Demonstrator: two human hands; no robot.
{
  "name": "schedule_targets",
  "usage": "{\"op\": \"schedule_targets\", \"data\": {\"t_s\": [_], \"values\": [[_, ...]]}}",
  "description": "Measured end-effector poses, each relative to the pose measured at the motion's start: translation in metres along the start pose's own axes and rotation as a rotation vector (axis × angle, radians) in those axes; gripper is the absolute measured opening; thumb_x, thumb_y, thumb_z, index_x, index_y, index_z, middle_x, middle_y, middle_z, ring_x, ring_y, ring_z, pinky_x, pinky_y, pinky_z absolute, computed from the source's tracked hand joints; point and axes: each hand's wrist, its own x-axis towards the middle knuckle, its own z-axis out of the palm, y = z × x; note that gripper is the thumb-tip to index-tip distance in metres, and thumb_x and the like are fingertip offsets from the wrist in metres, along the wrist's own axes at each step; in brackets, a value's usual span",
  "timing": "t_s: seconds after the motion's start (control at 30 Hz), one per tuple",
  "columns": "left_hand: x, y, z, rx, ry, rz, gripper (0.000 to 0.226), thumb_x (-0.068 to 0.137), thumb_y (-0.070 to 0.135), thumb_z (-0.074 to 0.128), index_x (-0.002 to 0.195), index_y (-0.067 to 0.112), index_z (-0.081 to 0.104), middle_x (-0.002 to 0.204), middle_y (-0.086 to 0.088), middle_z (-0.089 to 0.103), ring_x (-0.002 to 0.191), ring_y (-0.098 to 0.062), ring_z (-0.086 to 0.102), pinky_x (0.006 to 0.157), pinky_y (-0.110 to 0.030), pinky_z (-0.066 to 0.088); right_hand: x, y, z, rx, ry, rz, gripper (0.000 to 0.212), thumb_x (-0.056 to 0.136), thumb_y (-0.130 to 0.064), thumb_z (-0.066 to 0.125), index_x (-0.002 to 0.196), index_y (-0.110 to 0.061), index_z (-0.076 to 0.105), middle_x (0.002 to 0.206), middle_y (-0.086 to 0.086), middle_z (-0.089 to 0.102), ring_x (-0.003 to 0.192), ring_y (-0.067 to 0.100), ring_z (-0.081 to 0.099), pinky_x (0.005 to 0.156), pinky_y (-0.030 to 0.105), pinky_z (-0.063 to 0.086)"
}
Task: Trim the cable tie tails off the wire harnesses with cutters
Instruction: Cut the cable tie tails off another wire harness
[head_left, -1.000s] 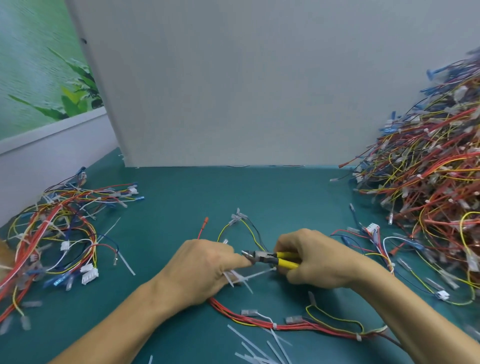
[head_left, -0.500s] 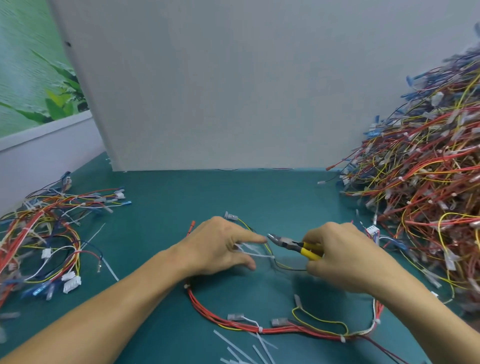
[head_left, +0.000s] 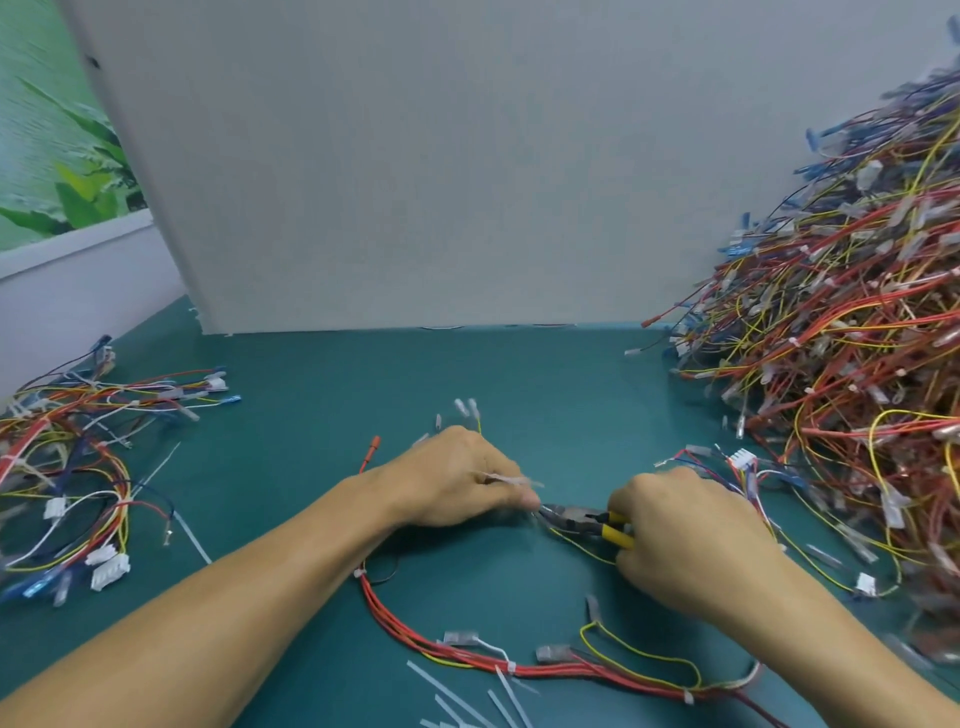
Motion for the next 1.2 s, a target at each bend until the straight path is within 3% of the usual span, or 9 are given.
{"op": "schedule_targets", "data": {"t_s": [0.1,0.23,0.43,0.5,0.6,0.7,0.83,1.0,1.2], "values": [[0.004,-0.001,-0.001,-0.042,-0.002,-0.069,0.034,0.089,0.048,0.06,0.074,0.019,0.069,0.054,0.009,0.049,0.053,-0.003,0.038,0.055,-0.02,0.033,-0.001,-0.002,0.0,-0.015,0.002,0.002,0.005,0.078,-0.022,0.052,0.081,-0.02,0.049,0.077,0.001,0.043,0.079,0.03,0.055,0.057,0.029,0.033],[0.008,0.001,-0.002,-0.084,-0.006,-0.097,0.027,0.092,0.042,0.059,0.068,0.034,0.069,0.055,0.025,0.059,0.057,0.009,0.051,0.058,-0.006,0.034,-0.002,-0.004,0.0,0.003,0.005,0.004,0.006,0.08,-0.024,0.052,0.08,-0.021,0.047,0.081,0.002,0.044,0.087,0.03,0.06,0.059,0.03,0.033],[0.011,0.0,-0.003,-0.078,-0.018,-0.114,0.029,0.091,0.047,0.057,0.066,0.037,0.069,0.06,0.03,0.062,0.06,0.015,0.052,0.06,-0.004,0.034,-0.001,0.0,-0.003,0.055,0.016,0.012,0.011,0.081,-0.031,0.051,0.078,-0.021,0.047,0.082,0.002,0.046,0.088,0.03,0.058,0.061,0.03,0.036],[0.011,0.0,-0.003,-0.083,-0.014,-0.106,0.031,0.09,0.048,0.057,0.064,0.038,0.068,0.06,0.026,0.062,0.059,0.011,0.051,0.059,-0.007,0.034,-0.001,0.0,-0.004,0.077,0.011,0.001,0.012,0.08,-0.032,0.052,0.078,-0.02,0.05,0.079,0.002,0.047,0.083,0.031,0.055,0.061,0.031,0.038],[0.011,-0.001,-0.002,-0.068,-0.007,-0.098,0.033,0.089,0.051,0.057,0.067,0.031,0.071,0.058,0.005,0.056,0.054,-0.003,0.043,0.058,-0.015,0.029,-0.001,-0.001,-0.004,0.085,0.008,-0.015,0.012,0.078,-0.031,0.053,0.079,-0.019,0.053,0.071,0.001,0.045,0.079,0.031,0.052,0.059,0.03,0.036],[0.008,0.001,-0.002,-0.076,-0.014,-0.091,0.038,0.09,0.05,0.057,0.064,0.024,0.068,0.049,0.008,0.033,0.048,-0.007,0.029,0.052,-0.017,0.023,0.0,-0.003,-0.005,0.092,0.003,-0.018,0.012,0.078,-0.031,0.054,0.079,-0.019,0.054,0.068,0.0,0.044,0.078,0.032,0.051,0.058,0.03,0.036],[0.005,0.003,-0.003,-0.074,-0.012,-0.083,0.055,0.091,0.046,0.058,0.063,0.0,0.049,0.046,0.007,0.021,0.047,-0.01,0.019,0.042,-0.019,0.019,0.002,-0.006,-0.005,0.097,-0.007,-0.023,0.012,0.078,-0.03,0.054,0.08,-0.019,0.055,0.067,0.0,0.044,0.077,0.032,0.051,0.057,0.03,0.035],[0.005,0.005,-0.003,-0.064,-0.017,-0.105,0.051,0.09,0.048,0.058,0.05,0.017,0.049,0.052,0.007,0.02,0.052,-0.012,0.02,0.05,-0.029,0.019,0.004,-0.009,-0.007,0.057,-0.007,-0.039,0.01,0.077,-0.028,0.055,0.075,-0.02,0.049,0.064,-0.002,0.04,0.075,0.032,0.049,0.054,0.029,0.031],[0.003,0.007,-0.003,-0.076,-0.005,-0.103,0.041,0.09,0.049,0.058,0.071,0.014,0.07,0.052,0.006,0.027,0.051,-0.01,0.025,0.048,-0.026,0.022,0.005,-0.008,-0.005,-0.008,0.017,-0.067,0.01,0.076,-0.025,0.055,0.076,-0.018,0.05,0.065,-0.001,0.04,0.072,0.033,0.046,0.049,0.029,0.026]]}}
